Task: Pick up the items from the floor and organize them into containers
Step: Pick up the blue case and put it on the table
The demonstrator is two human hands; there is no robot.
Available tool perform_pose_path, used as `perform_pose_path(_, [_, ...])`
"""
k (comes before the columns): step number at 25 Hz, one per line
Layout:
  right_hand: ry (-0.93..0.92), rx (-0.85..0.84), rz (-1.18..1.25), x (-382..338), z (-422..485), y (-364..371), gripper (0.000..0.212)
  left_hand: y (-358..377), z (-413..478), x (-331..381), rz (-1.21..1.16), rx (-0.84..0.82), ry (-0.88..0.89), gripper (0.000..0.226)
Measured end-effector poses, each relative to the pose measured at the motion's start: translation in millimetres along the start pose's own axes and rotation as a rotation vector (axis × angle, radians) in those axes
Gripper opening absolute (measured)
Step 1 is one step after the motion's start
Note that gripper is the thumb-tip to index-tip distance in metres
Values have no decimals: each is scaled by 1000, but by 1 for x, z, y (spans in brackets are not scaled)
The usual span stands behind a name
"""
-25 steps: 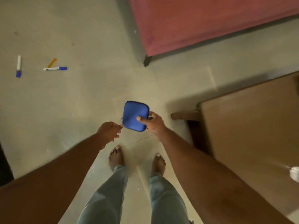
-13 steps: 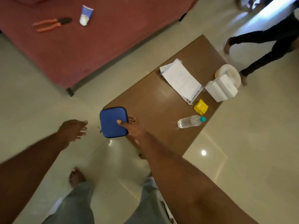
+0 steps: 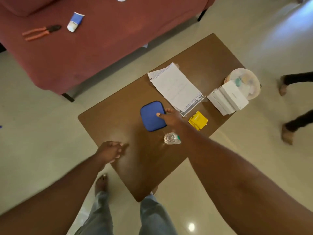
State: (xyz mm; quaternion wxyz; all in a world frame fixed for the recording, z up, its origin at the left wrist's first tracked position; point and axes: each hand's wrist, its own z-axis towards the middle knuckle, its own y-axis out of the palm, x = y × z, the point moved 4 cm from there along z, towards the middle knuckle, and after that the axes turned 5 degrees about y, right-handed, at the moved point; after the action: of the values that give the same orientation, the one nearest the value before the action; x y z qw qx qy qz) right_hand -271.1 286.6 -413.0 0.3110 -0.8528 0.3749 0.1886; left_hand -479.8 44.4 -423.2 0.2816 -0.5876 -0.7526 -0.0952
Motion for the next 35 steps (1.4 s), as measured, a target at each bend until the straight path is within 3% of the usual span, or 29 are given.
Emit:
perform_pose_path(4, [14,-57,-31,-13,63,-43,42,45,31,26,-64,58,-26,9])
perform_pose_path(11, [93,-243,-194,13,118,-36,57,83,75,38,-62,86,-27,16])
perform_pose_path(15, [50,-180,-292,29,134,-30,63,92,82,22,-36,107,-64,17])
perform_pose_path(18, [1,-74,-288,30,139,-40,52,94,84,17,-27,120,-74,18])
perform_pose_path(21, [45,-76,-157,35,130,-49,33,95,80,23,-22,123,-58,18])
perform_pose_path(27, [65,-135,-81,26,82,-69,29,75,33,57,-52,131,14,18])
perform_pose_path(33, [-143,15,-149,-19,19,-58,9,16,-35,73,-114,195,79,23])
perform_pose_path(35, [-139,-14,-130,-35,-7,-28,3,-14,-52,63,-148,224,82,21])
